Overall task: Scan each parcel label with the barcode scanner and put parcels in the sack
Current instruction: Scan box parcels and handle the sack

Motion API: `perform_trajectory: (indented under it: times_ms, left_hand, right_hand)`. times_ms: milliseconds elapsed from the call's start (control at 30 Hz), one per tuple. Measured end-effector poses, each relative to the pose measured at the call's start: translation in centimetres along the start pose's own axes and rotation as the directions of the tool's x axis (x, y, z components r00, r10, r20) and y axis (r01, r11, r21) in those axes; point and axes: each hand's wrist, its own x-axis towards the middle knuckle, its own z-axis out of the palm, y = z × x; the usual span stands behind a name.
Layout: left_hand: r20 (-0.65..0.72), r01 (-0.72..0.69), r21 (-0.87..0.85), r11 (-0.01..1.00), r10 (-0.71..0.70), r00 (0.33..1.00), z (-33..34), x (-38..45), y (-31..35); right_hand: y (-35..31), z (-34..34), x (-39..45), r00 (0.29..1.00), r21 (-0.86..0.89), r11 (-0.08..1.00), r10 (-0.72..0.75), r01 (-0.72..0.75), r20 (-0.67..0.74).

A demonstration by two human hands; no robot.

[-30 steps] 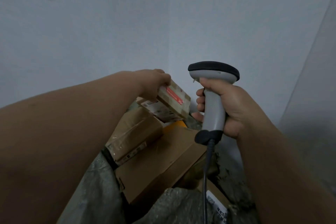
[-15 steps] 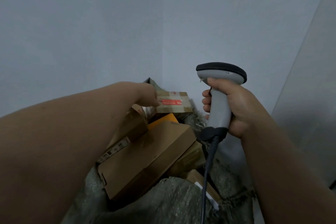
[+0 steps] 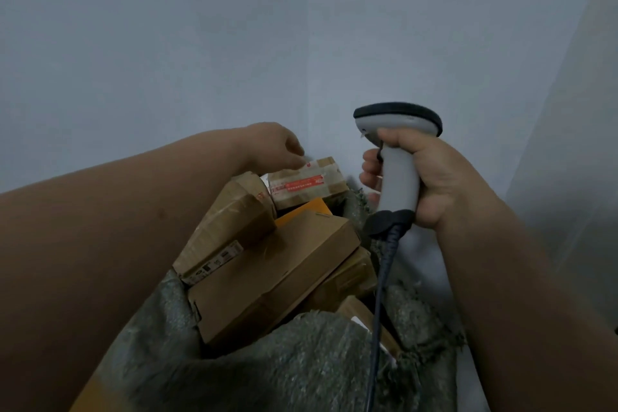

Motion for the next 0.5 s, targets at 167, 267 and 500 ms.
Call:
perform_trajectory:
  times_ms: [167, 267, 500]
  left_hand:
    - [-0.075, -0.008, -0.092, 0.996, 0.001, 0.997, -0.6, -2.7, -0.1]
    - [-0.142, -0.022, -0.127, 0.992, 0.004, 0.990, -1.4, -5.4, -0.4]
    - [-0.418, -0.038, -0.340, 0.940, -0.115, 0.901, -4.4, -15.0, -5.1]
  right_hand:
    - [-1.7, 1.9, -3.5, 0.996, -0.040, 0.997, -0.065, 0.068, 0.067]
    - [-2.5, 2.9, -6.5, 0.990, -0.046, 0.992, -0.116, 0.120, 0.083]
    - [-1.0, 7.1, -15.7, 0.967, -0.111, 0.966, -0.217, 0.232, 0.136]
